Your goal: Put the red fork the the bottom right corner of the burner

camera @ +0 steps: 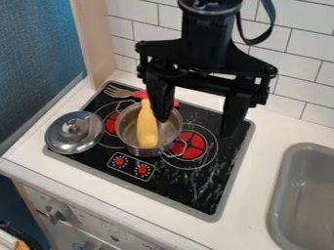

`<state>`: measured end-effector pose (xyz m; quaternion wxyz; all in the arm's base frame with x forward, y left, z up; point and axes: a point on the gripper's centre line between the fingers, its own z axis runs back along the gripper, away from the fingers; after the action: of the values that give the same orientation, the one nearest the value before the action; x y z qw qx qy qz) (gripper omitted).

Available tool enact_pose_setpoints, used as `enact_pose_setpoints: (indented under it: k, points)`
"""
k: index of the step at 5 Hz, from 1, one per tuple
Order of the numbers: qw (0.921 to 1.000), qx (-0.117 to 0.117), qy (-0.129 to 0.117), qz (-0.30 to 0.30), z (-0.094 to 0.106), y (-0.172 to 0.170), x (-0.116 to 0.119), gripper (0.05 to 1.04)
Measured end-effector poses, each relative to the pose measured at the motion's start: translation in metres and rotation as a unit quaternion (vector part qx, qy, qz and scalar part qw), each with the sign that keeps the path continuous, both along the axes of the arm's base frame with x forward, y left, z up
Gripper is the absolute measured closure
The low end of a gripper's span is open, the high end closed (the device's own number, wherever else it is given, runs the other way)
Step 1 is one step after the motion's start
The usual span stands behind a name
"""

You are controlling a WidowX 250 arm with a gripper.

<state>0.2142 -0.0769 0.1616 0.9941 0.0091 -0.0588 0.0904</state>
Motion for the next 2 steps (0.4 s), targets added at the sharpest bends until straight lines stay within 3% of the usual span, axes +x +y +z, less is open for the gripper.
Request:
enact_pose_setpoints:
  k: [1,2]
  points:
    - [0.9999,0.003,0.01,0.004,-0.005,0.0,0.0,0.084]
    - [0.9913,0.001,0.03,0.128,-0.01,0.021,0.023,0.084]
